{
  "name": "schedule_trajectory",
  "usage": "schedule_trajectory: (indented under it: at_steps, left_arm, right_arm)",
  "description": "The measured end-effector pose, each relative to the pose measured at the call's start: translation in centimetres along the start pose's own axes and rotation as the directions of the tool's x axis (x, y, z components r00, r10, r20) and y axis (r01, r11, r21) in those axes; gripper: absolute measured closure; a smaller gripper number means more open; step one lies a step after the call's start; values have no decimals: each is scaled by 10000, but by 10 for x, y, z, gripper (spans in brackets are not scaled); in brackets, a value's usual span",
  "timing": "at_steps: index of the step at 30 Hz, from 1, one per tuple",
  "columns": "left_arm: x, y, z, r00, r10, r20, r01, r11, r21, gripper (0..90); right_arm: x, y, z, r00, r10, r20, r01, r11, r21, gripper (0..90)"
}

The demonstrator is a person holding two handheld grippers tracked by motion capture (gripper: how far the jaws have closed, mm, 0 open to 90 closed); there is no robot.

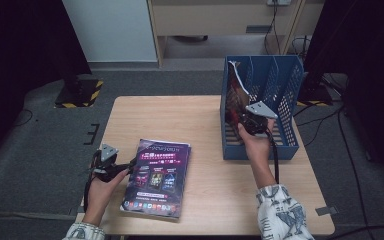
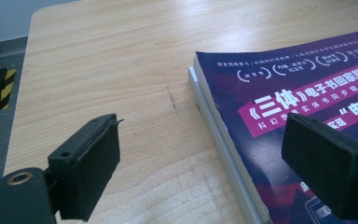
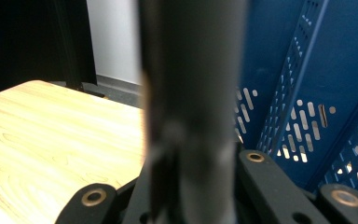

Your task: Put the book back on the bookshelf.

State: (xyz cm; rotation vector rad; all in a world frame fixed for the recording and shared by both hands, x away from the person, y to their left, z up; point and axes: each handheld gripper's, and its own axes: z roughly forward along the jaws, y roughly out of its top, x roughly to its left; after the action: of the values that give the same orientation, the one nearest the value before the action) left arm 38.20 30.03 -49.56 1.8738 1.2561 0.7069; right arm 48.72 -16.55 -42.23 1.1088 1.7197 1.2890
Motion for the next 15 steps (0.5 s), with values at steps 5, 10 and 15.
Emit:
schedule_trajectory:
  at_steps: [5,10,15]
  left_arm:
    - [0,0,0,10000,-29,18,29,10000,8,112]
    - [0,0,0,10000,-37,19,37,10000,-1,113]
    - [0,0,0,10000,-21,25,21,10000,5,113]
  right_arm:
    - [1,2,-2,9999,-22,-169,20,10000,-67,823]
    - [2,4,-3,9998,-31,-209,28,9999,-152,819]
    - [2,5,-3,9995,39,-308,-47,9997,-247,806]
